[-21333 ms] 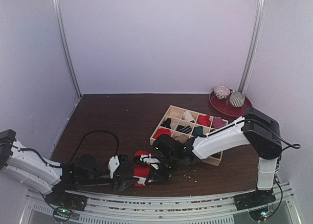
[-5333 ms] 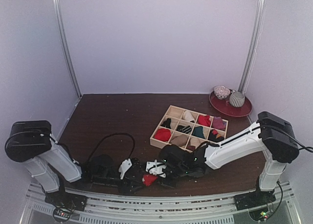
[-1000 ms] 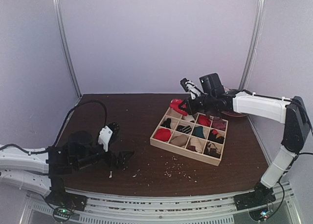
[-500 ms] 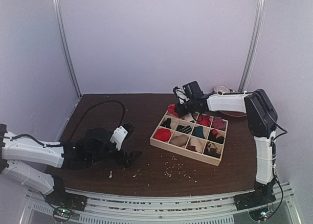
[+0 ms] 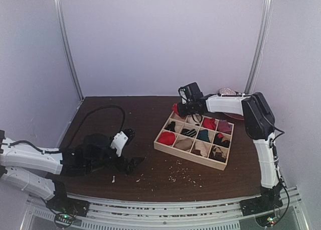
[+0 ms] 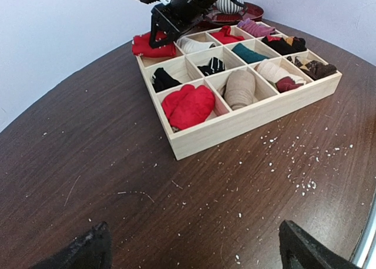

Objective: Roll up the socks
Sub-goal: Place a pair of socks in the storage box.

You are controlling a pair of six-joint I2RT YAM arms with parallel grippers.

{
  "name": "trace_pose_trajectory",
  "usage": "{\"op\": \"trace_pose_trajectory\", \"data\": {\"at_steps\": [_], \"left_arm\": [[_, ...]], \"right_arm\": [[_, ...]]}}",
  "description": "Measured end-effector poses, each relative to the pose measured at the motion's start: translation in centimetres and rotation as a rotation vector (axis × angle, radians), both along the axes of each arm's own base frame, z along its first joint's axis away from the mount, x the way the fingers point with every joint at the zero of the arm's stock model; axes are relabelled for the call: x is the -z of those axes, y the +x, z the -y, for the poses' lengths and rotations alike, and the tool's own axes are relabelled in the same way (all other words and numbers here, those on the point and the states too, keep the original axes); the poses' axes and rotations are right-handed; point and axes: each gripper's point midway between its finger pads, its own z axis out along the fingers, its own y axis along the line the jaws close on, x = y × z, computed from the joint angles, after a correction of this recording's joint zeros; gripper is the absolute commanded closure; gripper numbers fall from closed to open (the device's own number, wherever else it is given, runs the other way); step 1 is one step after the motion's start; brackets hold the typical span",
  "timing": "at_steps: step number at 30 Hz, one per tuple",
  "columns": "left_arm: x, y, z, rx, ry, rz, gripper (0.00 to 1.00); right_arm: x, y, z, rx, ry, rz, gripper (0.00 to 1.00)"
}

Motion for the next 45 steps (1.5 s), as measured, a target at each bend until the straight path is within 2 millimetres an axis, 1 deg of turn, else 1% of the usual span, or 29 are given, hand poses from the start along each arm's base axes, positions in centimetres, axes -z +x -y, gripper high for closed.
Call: {"op": "trace_pose_trajectory", "data": {"at_steps": [2,6,16,21,23,28,31,35,39,42,45], "left_arm": [[0.3,-0.2,-0.3,0.002,0.002,-0.002,0.02],[0.4,-0.6,-0.8,0.008,-0.004,0.000,0.02],[-0.7,-1.0,-1.0,0.026,-0.037,0.016,0.02],[-0.7,-1.3,-1.0,0.038,-0.041,0.012,0.02],[-0.6,-1.4,-0.9,0.043,-0.039,0.008,0.02],[-0.5,-1.5,-0.8,0.054,-0.040,0.003,0.02],[-0.5,-1.6,-0.7,0.063,-0.042,0.000,0.02],[-0.5,-1.7,-0.7,0.066,-0.042,-0.001,0.02],[-0.5,-1.7,-0.7,0.067,-0.042,0.000,0.02],[-0.9,-1.7,-0.8,0.068,-0.050,0.008,0.02],[-1.2,-1.8,-0.8,0.069,-0.055,0.016,0.02]], "right_arm": [[0.7,-0.3,0.3,0.020,0.000,-0.012,1.00],[1.3,-1.1,0.4,0.053,0.011,-0.022,1.00],[1.5,-1.5,0.8,0.122,0.028,-0.056,1.00],[2.1,-1.9,0.5,0.128,0.012,-0.091,1.00],[2.8,-2.1,0.3,0.126,-0.007,-0.114,1.00],[3.0,-2.0,0.4,0.140,-0.032,-0.116,1.00],[3.1,-1.9,0.5,0.150,-0.042,-0.125,0.92],[3.5,-1.5,0.2,0.163,-0.060,-0.139,0.77],[3.6,-1.4,-0.3,0.156,-0.081,-0.156,0.66],[3.6,-1.3,-0.4,0.155,-0.089,-0.167,0.61],[3.6,-1.3,-0.4,0.146,-0.091,-0.172,0.59]]}}
